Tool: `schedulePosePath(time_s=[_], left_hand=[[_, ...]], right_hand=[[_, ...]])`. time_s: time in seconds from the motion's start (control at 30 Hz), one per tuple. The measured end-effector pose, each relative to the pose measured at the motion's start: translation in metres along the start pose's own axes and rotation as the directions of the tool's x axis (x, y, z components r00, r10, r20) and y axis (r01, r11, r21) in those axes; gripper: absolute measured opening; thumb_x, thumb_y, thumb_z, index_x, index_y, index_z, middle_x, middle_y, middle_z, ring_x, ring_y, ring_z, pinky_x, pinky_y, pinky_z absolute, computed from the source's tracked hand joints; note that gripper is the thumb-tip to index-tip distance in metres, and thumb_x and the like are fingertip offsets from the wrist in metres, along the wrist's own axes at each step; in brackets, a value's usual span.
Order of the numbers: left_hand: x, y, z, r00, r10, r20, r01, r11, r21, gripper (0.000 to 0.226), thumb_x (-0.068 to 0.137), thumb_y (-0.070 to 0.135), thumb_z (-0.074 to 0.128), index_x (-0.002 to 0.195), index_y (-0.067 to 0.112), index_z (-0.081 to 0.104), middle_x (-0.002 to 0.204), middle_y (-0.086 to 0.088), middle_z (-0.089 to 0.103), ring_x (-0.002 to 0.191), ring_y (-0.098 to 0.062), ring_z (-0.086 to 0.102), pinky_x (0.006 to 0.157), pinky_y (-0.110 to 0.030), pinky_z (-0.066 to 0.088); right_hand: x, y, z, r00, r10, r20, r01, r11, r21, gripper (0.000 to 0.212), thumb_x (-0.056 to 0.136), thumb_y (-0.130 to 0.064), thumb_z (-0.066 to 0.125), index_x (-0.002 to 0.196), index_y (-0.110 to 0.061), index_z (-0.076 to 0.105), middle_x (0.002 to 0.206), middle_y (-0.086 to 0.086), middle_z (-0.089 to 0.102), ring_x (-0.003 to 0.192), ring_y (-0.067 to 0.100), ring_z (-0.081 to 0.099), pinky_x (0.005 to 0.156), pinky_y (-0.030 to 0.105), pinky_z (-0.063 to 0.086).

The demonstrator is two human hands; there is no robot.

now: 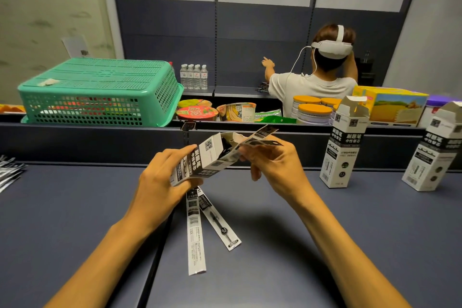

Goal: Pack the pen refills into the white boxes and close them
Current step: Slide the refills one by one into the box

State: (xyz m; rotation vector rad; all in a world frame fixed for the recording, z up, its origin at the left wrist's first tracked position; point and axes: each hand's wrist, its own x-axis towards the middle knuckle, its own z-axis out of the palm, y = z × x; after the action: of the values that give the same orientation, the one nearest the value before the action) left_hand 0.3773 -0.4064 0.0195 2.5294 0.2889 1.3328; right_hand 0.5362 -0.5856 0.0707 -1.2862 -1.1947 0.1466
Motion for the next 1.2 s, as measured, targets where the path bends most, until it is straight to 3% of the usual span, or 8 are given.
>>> schedulePosePath(time_s=[0.27,0.4,0.47,0.53,0.57,0.73,0.93,1.2], left_hand=[[-0.001,0.001,0.000,1.000,0.006,-0.005,-0.006,1.000,-0.002,0.070,0.073,0.022,0.083,0.136,0.022,0.051,0.116,0.007,0.058,0.101,-0.010,0.053,0.081,-0.016,0.043],[-0.001,0.001,0.000,1.000,0.006,-0.008,-0.006,1.000,0.000,0.063,0.076,0.033,0.074,0.134,0.026,0.051,0.115,0.011,0.056,0.101,-0.008,0.052,0.083,-0.015,0.043],[0.000,0.002,0.000,1.000,0.000,-0.008,0.000,1.000,-0.013,0.064,0.076,0.032,0.077,0.134,0.027,0.051,0.115,0.012,0.056,0.100,-0.009,0.053,0.083,-0.019,0.045],[0.000,0.003,0.001,1.000,-0.011,-0.007,0.011,0.999,-0.039,0.067,0.075,0.026,0.082,0.134,0.026,0.051,0.116,0.011,0.057,0.101,-0.010,0.054,0.084,-0.023,0.047],[0.001,0.003,0.001,1.000,-0.013,-0.006,0.013,0.999,-0.048,0.068,0.074,0.025,0.083,0.134,0.026,0.051,0.117,0.011,0.057,0.102,-0.011,0.055,0.085,-0.025,0.048],[0.002,0.001,-0.001,0.999,-0.035,-0.034,0.033,0.998,-0.060,0.068,0.072,0.022,0.084,0.132,0.025,0.052,0.116,0.013,0.057,0.102,-0.011,0.056,0.085,-0.028,0.050],[0.002,0.001,-0.001,0.999,-0.041,-0.030,0.039,0.997,-0.068,0.069,0.071,0.024,0.085,0.132,0.025,0.053,0.116,0.012,0.058,0.102,-0.011,0.056,0.086,-0.027,0.049],[0.001,0.002,0.000,1.000,-0.022,-0.007,0.022,0.998,-0.055,0.069,0.072,0.023,0.084,0.133,0.024,0.052,0.118,0.009,0.058,0.104,-0.011,0.056,0.086,-0.026,0.049]], right_hand=[[-0.003,0.009,0.006,1.000,0.021,0.013,-0.020,0.996,-0.089,0.022,0.084,-0.035,0.064,0.095,-0.017,0.070,0.070,-0.007,0.069,0.046,0.011,0.047,0.047,0.029,0.041],[-0.004,0.008,0.005,0.997,0.067,0.023,-0.065,0.994,-0.086,0.008,0.089,-0.018,0.066,0.082,-0.015,0.069,0.056,-0.016,0.062,0.046,0.001,0.052,0.049,0.011,0.038],[-0.003,0.007,0.004,0.999,0.050,-0.021,-0.051,0.997,-0.051,0.014,0.087,-0.020,0.067,0.089,-0.007,0.073,0.059,-0.006,0.065,0.048,0.003,0.050,0.049,0.018,0.038],[-0.003,0.006,0.004,0.998,0.021,-0.056,-0.024,0.999,-0.040,0.029,0.083,-0.031,0.066,0.094,-0.005,0.074,0.066,0.010,0.065,0.051,0.018,0.045,0.048,0.040,0.038],[-0.003,0.005,0.004,0.998,0.008,-0.070,-0.010,0.999,-0.036,0.030,0.082,-0.032,0.065,0.094,-0.005,0.074,0.068,0.010,0.065,0.052,0.022,0.044,0.048,0.043,0.038],[0.001,-0.005,-0.007,0.957,-0.085,-0.279,0.090,0.996,0.005,0.010,0.089,-0.019,0.062,0.086,-0.013,0.070,0.064,-0.005,0.065,0.048,0.009,0.052,0.045,0.021,0.045],[0.002,-0.014,-0.024,0.876,-0.149,-0.458,0.175,0.985,0.013,0.011,0.091,-0.020,0.060,0.087,-0.015,0.069,0.069,-0.007,0.069,0.048,0.011,0.055,0.045,0.020,0.046],[0.002,-0.008,-0.011,0.926,-0.119,-0.359,0.133,0.991,0.016,0.009,0.086,-0.025,0.064,0.088,-0.019,0.070,0.069,-0.002,0.070,0.049,0.013,0.055,0.046,0.024,0.048]])
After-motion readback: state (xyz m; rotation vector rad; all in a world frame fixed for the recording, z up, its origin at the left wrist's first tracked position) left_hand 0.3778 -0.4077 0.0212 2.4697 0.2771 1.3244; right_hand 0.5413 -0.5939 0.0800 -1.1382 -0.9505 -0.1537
